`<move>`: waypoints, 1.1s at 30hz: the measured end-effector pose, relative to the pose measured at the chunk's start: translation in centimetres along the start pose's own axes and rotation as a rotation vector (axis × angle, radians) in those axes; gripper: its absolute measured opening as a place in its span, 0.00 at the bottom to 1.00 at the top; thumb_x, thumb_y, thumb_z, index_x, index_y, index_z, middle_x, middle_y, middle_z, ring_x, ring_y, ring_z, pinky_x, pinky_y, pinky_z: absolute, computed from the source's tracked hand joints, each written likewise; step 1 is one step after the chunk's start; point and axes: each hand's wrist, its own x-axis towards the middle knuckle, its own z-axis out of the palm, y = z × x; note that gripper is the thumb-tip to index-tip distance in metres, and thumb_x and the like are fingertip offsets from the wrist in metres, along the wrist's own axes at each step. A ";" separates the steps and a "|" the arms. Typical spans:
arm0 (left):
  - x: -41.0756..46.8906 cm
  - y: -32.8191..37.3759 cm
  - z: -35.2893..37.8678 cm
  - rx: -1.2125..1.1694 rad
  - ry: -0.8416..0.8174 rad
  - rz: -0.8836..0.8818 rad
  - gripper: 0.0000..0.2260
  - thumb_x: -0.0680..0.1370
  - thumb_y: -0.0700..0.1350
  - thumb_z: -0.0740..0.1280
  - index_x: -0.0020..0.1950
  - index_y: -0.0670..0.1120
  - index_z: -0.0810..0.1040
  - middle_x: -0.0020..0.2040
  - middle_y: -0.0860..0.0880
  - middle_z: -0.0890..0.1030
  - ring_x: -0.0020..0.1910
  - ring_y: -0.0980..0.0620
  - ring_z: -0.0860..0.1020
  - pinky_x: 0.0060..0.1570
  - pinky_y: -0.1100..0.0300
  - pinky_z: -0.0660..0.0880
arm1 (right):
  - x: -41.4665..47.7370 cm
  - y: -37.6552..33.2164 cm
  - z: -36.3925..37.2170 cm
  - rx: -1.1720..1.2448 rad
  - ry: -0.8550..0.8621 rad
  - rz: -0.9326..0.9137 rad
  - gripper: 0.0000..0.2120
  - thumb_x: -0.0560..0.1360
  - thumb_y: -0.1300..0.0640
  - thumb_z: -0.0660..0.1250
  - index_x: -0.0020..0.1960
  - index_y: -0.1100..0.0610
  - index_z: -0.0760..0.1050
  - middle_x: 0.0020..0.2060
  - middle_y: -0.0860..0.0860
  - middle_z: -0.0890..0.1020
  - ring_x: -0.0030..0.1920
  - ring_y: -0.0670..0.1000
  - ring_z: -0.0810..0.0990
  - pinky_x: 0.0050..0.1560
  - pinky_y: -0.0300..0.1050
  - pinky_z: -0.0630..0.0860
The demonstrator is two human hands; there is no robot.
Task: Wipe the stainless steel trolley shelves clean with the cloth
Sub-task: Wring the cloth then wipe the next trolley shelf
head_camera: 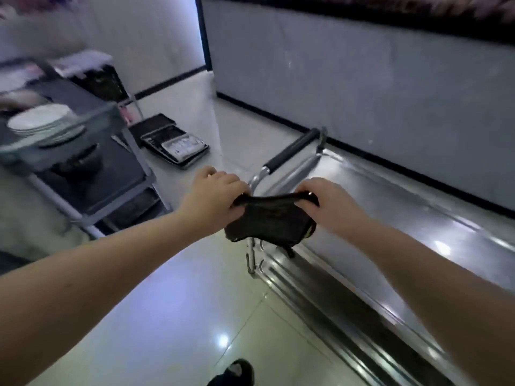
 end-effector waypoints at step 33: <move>27.9 -50.0 -12.9 0.272 0.264 -0.070 0.06 0.79 0.49 0.63 0.53 0.51 0.76 0.47 0.53 0.77 0.47 0.51 0.75 0.58 0.53 0.64 | 56.6 -21.2 -1.3 -0.501 0.471 -0.322 0.06 0.75 0.61 0.67 0.51 0.60 0.79 0.47 0.56 0.80 0.52 0.58 0.73 0.55 0.46 0.65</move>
